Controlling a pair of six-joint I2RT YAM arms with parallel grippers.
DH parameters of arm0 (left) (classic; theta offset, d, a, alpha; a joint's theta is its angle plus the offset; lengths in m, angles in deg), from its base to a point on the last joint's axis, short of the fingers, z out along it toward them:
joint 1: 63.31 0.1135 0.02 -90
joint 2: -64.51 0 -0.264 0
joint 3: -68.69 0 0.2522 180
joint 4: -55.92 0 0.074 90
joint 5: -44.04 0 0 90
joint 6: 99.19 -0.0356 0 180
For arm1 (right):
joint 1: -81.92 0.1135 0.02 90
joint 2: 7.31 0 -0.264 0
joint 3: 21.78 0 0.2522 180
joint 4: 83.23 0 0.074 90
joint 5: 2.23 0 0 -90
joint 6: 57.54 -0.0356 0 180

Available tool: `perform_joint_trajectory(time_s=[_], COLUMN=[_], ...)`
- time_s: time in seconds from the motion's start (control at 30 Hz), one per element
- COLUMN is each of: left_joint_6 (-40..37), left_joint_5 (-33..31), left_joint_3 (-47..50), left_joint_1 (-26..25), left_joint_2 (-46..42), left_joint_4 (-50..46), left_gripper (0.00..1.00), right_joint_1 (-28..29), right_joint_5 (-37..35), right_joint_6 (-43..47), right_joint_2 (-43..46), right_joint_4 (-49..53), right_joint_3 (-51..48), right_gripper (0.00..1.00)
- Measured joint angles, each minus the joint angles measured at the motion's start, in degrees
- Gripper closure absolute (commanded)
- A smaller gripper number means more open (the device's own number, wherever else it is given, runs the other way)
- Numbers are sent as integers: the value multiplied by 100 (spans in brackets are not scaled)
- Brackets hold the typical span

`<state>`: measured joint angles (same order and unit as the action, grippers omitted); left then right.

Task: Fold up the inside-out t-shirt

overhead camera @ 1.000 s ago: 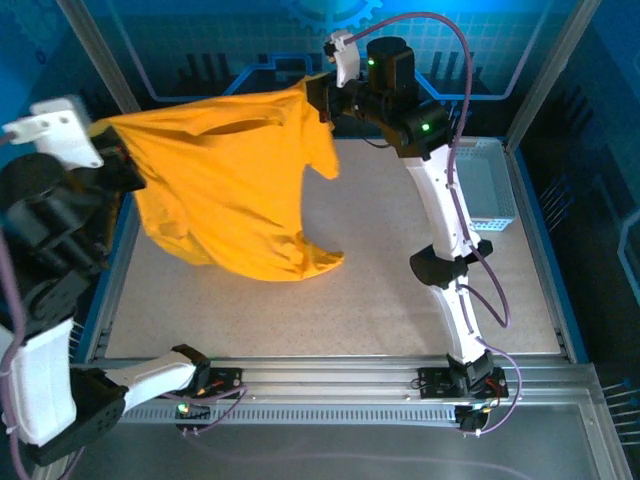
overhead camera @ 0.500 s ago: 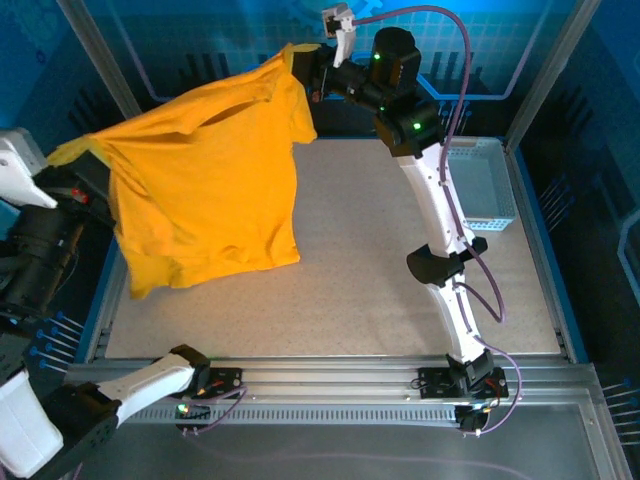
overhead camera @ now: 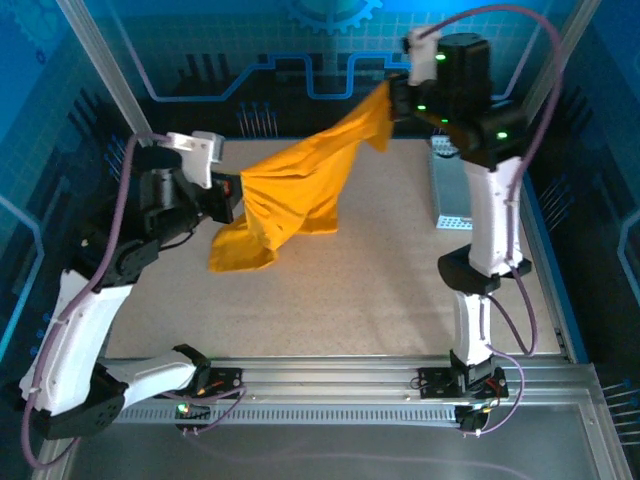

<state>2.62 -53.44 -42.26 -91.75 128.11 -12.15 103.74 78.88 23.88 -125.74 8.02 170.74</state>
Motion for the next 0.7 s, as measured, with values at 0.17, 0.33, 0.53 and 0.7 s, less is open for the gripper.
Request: perform_joint_trajectory(time_s=[0.17, 0.33, 0.53, 0.7], left_joint_6=[201, 356, 444, 409], left_joint_5=[-407, -599, -560, -560], left_joint_3=[955, 1617, 1740, 1993], left_joint_1=[-127, -131, -184, -184], left_joint_2=[20, -26, -151, -332], left_joint_4=[380, 625, 1008, 1327], left_gripper=[100, 100, 100, 100], right_joint_1=[-750, -507, 262, 914], right_joint_5=[-599, -713, -706, -916], right_joint_6=[-299, -461, -247, 238], right_joint_2=[186, -249, -927, -1073], right_joint_4=[1047, 1534, 1290, 975], right_joint_3=[-455, -468, -127, -127], right_gripper=[100, 100, 100, 100])
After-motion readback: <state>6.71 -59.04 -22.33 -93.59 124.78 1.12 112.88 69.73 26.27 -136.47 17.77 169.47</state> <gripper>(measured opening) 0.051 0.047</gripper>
